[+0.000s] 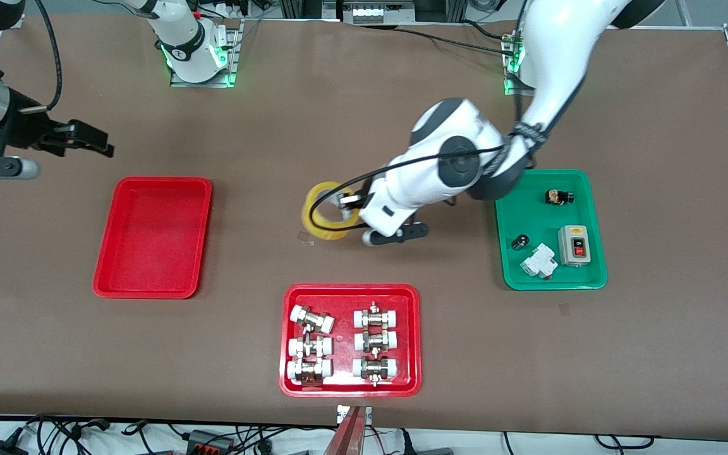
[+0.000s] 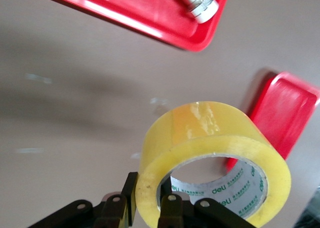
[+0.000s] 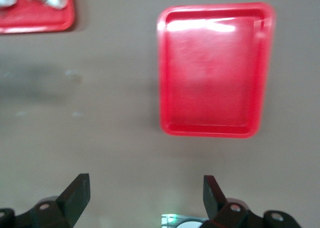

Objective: Left arm passes tape to right arm into tray
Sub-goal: 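Hold the tape with the left gripper while the right gripper reaches it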

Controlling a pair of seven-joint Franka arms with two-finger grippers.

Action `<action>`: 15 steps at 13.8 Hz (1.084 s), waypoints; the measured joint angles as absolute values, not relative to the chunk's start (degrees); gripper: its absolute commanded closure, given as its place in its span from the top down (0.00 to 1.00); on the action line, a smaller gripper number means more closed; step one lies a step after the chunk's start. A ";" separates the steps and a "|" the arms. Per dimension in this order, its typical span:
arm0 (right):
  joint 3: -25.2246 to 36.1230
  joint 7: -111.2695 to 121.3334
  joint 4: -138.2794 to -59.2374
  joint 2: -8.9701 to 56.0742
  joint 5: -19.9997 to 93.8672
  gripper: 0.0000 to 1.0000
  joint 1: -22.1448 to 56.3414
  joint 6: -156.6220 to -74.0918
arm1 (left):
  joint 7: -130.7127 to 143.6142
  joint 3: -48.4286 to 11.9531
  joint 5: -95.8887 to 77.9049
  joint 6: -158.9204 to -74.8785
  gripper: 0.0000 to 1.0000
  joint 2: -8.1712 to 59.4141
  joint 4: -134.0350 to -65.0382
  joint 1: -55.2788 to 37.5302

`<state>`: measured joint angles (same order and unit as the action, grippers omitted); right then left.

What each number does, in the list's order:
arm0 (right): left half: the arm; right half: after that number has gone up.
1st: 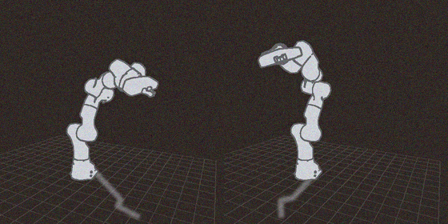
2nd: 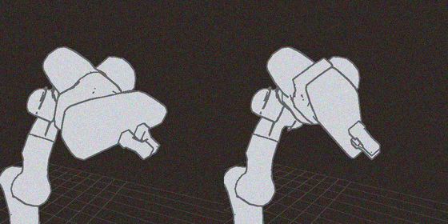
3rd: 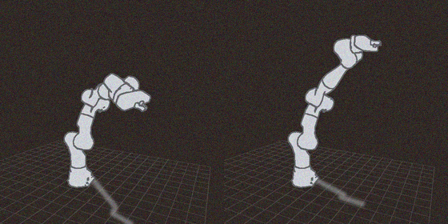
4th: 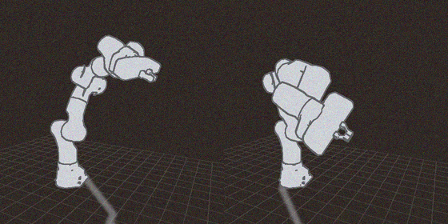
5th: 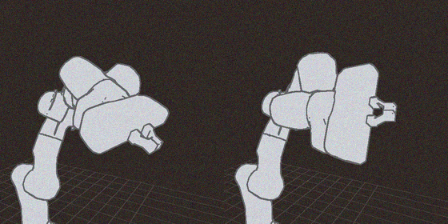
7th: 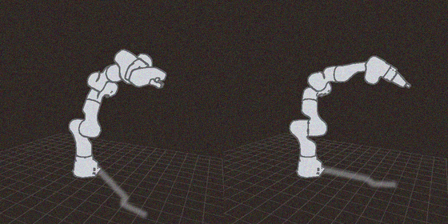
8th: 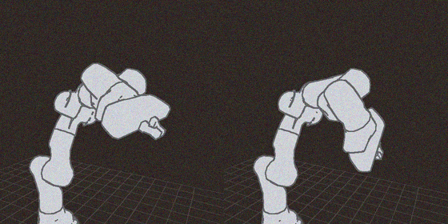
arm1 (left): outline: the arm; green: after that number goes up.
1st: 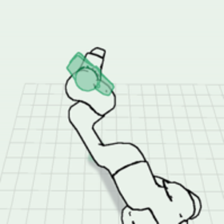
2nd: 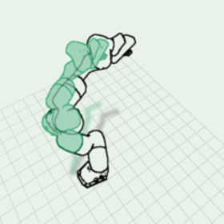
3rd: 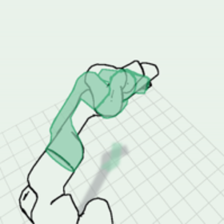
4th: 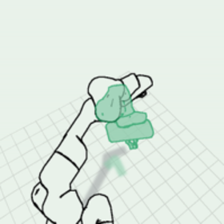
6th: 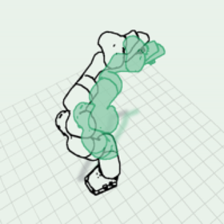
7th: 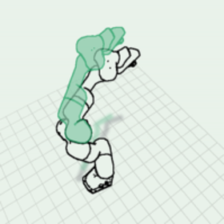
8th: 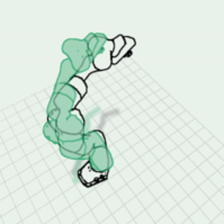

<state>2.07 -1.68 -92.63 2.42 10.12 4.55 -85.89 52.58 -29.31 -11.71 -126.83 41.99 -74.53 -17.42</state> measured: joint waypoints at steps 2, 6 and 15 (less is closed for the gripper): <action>2.16 2.91 -92.90 3.52 17.30 1.00 4.27 -84.74 | 59.78 -29.31 -12.48 -135.56 0.00 44.33 -74.25 -19.59; 2.36 13.50 -93.31 9.52 31.20 1.00 2.97 -85.39 | 73.74 -29.31 -13.60 -142.42 0.00 45.54 -73.37 -22.06; 1.32 36.48 -93.29 21.52 50.54 1.00 6.93 -101.71 | 83.77 -29.23 -13.63 -148.09 0.00 47.33 -73.05 -24.95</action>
